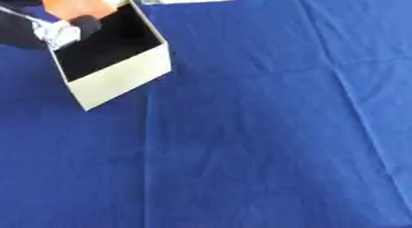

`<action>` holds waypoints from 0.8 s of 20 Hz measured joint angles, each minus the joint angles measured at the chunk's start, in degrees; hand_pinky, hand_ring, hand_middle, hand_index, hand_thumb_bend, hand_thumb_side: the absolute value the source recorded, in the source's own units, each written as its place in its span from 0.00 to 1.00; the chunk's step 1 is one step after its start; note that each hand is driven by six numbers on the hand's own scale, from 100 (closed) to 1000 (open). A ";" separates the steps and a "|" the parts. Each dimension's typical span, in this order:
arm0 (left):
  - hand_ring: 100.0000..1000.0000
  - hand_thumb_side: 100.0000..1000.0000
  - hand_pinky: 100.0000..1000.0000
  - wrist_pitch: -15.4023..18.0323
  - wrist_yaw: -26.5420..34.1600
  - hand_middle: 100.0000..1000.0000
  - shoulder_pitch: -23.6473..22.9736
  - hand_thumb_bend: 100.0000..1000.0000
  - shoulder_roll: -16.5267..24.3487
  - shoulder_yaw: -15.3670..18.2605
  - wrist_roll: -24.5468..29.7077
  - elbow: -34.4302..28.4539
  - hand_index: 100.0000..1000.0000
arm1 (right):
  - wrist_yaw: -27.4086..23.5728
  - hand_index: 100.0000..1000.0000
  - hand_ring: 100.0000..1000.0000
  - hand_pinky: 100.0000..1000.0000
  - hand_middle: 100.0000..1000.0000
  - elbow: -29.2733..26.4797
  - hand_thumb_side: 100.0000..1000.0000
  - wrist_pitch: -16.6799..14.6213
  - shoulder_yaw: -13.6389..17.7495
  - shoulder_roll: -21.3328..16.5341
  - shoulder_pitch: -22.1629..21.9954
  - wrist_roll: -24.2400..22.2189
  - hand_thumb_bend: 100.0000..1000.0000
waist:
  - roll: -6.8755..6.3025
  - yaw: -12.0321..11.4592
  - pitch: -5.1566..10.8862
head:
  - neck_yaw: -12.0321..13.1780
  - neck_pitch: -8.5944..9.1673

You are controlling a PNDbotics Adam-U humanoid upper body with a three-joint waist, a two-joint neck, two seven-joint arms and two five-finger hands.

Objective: Pick up objects on the table and place them in the box.

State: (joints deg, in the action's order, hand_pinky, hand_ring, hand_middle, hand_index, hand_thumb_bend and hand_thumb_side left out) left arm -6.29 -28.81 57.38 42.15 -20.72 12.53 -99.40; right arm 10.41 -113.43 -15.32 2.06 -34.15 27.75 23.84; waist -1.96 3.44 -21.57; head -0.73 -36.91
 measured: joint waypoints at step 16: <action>0.18 0.27 0.05 8.16 -10.67 0.26 4.57 0.00 -6.35 2.79 -5.38 25.23 0.49 | 0.00 0.72 0.75 0.79 0.58 0.00 0.80 -0.31 -0.02 -0.01 1.00 -0.08 0.00 | -0.40 1.99 -1.77 | 1.74 2.45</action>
State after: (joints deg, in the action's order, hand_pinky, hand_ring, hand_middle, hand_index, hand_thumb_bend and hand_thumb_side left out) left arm 1.87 -39.48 61.95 35.80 -17.93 7.15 -74.18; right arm 10.40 -113.43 -15.63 2.04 -34.16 28.75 23.76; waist -2.36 5.43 -23.35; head 1.02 -34.46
